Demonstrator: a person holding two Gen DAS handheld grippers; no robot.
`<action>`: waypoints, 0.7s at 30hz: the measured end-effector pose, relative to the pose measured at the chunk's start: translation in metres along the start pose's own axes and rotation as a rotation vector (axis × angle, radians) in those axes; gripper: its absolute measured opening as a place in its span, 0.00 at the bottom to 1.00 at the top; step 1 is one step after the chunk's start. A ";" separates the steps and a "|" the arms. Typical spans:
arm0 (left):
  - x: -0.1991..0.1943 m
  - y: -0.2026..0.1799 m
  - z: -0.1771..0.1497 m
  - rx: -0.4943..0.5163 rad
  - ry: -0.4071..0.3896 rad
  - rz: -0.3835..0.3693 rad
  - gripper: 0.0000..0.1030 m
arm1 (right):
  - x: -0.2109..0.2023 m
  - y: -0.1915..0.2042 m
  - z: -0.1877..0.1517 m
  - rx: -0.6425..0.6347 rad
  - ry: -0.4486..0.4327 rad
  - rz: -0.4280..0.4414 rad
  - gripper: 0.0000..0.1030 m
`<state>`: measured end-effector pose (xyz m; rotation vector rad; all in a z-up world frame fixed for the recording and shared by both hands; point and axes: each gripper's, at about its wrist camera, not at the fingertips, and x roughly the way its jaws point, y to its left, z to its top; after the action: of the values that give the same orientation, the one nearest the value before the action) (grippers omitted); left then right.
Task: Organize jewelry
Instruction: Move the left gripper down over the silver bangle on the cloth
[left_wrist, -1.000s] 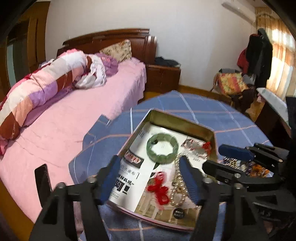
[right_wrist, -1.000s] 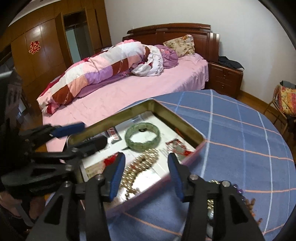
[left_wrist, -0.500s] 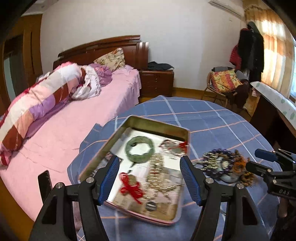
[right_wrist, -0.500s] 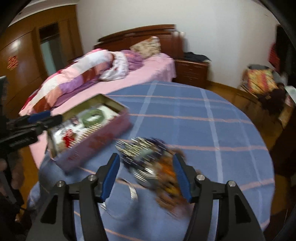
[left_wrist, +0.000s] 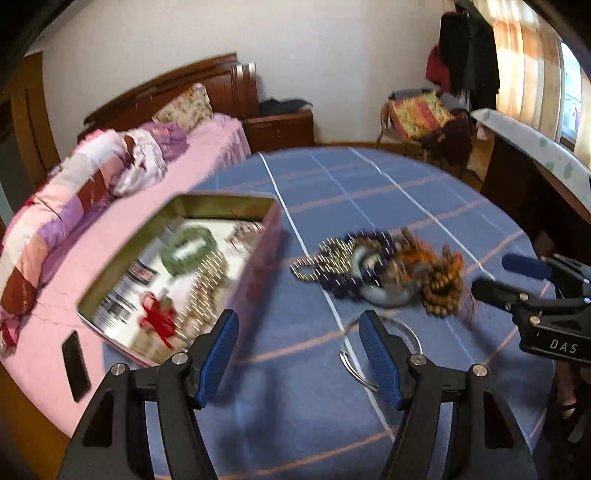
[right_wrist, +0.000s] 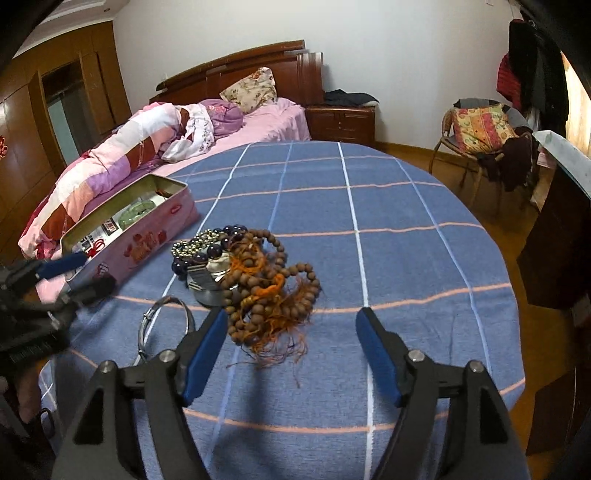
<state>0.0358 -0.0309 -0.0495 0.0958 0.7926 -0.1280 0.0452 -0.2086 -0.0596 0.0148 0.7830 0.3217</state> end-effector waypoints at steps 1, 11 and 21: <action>0.001 -0.002 -0.001 -0.004 0.008 -0.018 0.66 | 0.000 0.001 0.000 -0.005 -0.001 0.004 0.74; 0.024 -0.039 -0.006 0.029 0.103 -0.088 0.67 | 0.004 -0.011 -0.008 0.010 0.003 -0.045 0.75; 0.025 -0.057 -0.004 0.033 0.130 -0.119 0.69 | 0.004 -0.017 -0.012 0.015 0.009 -0.062 0.78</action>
<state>0.0421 -0.0884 -0.0724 0.0886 0.9264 -0.2492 0.0443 -0.2253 -0.0732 0.0035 0.7938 0.2573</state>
